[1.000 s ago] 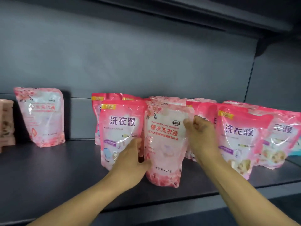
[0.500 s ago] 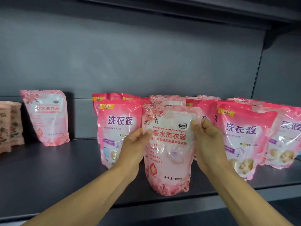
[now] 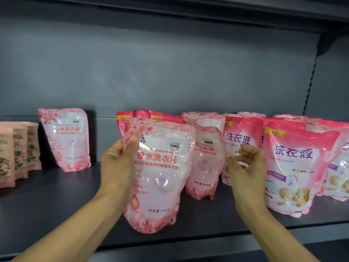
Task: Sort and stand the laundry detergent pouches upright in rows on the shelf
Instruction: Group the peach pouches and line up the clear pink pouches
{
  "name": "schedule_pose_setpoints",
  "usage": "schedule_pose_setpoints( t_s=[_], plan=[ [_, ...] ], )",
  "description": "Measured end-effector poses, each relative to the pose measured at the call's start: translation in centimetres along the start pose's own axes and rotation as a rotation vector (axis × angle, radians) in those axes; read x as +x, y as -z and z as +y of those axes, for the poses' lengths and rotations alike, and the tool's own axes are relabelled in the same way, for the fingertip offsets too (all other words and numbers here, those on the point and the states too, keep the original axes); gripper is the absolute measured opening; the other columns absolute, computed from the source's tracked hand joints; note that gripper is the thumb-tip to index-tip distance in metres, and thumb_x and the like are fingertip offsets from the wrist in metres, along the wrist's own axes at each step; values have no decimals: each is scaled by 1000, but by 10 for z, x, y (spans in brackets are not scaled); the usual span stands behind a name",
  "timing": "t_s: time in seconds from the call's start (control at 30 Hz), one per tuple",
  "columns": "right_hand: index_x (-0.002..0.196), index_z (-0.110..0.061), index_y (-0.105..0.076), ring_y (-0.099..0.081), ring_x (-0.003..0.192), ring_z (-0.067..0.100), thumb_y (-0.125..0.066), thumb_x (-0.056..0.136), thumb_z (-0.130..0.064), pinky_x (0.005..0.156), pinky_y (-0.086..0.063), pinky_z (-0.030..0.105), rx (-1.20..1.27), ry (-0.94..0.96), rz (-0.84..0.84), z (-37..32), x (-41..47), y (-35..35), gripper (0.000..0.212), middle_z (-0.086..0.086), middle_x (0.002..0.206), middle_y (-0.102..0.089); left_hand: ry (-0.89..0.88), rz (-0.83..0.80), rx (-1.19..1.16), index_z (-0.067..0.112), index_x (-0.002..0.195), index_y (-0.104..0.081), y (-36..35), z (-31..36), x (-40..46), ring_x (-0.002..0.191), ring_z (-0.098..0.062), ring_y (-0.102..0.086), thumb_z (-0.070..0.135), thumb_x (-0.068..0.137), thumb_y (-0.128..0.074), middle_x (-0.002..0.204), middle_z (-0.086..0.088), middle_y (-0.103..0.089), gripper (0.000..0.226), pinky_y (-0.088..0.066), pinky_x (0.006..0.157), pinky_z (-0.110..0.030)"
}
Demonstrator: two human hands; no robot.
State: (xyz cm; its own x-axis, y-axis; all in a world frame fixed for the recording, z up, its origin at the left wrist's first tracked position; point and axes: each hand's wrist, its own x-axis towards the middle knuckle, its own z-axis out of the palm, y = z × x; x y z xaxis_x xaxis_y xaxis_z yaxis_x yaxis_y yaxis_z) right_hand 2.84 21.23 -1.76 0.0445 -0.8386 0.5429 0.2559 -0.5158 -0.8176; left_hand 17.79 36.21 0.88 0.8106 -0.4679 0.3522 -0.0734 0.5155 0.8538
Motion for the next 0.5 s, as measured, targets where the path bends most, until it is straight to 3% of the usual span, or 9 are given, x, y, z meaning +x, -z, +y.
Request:
schedule_pose_setpoints(
  t_s=[0.1,0.2,0.27,0.33,0.5],
  plan=[
    [120,-21,-46,-53,105,7,-72,80,-17,95,-45,31,-147,-23,-120,13,12,-8,48,-5,117,-53,-20,56,29,15,82,-69,10,5,5,77,-25,-73,28,92,-58,82,-5,-75,20,-59,69,-42],
    [124,-16,-53,-57,102,10,-67,84,-29,92,-47,33,-254,-22,-217,23,25,-25,44,-7,111,-61,8,111,7,15,82,-69,16,5,8,79,-26,-72,28,91,-59,82,-5,-75,19,-59,71,-43],
    [113,-7,-62,-59,85,15,-62,87,-31,84,-52,36,-231,-6,-215,26,32,-34,34,6,93,-67,27,126,-5,14,86,-69,19,6,8,82,-28,-72,28,92,-58,86,-6,-75,19,-58,73,-44],
    [89,-1,-66,-63,70,23,-60,90,-28,74,-54,37,-154,20,-186,26,36,-38,28,22,80,-67,27,136,-5,15,85,-69,20,7,7,82,-27,-72,28,92,-57,87,-6,-75,19,-59,72,-44],
    [92,-21,-69,-69,87,13,-57,92,-25,85,-56,41,25,-80,-106,23,37,-28,13,-4,88,-72,23,170,15,7,97,-68,21,11,1,89,-33,-70,28,93,-57,93,-12,-74,24,-57,79,-51]
  ],
)
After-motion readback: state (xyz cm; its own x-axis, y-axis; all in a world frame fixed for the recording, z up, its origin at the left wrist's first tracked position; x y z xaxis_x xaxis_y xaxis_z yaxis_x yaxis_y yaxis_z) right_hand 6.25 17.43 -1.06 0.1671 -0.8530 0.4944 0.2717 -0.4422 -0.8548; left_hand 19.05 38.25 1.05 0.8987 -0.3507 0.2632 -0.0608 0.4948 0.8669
